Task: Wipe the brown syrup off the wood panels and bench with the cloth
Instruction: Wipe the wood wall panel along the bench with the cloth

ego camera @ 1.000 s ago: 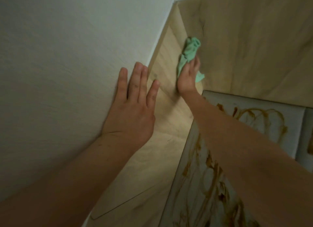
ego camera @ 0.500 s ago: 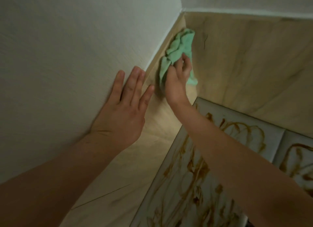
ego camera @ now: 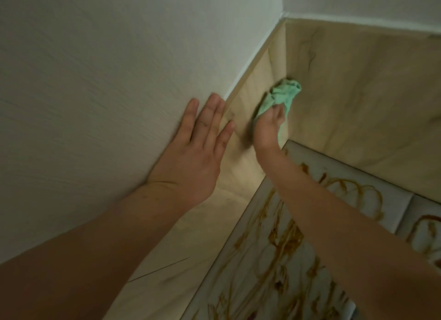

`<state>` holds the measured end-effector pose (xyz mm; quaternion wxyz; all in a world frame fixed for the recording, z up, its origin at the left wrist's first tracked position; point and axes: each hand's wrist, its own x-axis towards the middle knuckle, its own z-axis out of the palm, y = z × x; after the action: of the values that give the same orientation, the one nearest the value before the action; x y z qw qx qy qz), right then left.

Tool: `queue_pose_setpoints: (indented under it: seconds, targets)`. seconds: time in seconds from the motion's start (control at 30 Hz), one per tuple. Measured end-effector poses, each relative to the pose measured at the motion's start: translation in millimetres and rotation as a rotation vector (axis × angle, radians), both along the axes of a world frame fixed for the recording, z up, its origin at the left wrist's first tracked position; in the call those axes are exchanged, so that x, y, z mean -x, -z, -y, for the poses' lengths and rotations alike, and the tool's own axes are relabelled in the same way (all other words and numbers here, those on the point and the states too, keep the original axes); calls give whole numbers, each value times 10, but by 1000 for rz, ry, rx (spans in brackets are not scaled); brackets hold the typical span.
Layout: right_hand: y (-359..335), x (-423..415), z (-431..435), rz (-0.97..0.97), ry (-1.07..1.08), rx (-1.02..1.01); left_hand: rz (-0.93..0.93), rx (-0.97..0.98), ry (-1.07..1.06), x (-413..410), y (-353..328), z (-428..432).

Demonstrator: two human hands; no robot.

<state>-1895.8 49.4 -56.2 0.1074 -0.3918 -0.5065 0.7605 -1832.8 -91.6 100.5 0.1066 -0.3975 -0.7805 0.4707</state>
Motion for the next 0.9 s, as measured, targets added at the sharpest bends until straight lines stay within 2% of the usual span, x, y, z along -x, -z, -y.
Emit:
queue_pose_setpoints:
  seconds: [0.07,0.13,0.37,0.53,0.67,0.83,0.9]
  targets:
    - [-328,-5,-46,-169,-46,-188,24,-21,-5,-1,-11,-5]
    - [-580,91,-173,-240,-53,-267,16,-13,2,-5,-26,-14]
    - [-699,121,-244,-167,-111,-326,21,-1,18,19,-22,-7]
    - [-741,58,-279,-45,-201,-288,27,-11,23,-18,-49,1]
    - [-541,-101,-259,52,-246,-126,34,1,3,-94,-63,-60]
    - [0,-196,-303,159,-284,14,115,-310,-20,139,-164,-579]
    - [172,-97,-379,201,-259,37,72,-214,-26,362,-110,-791]
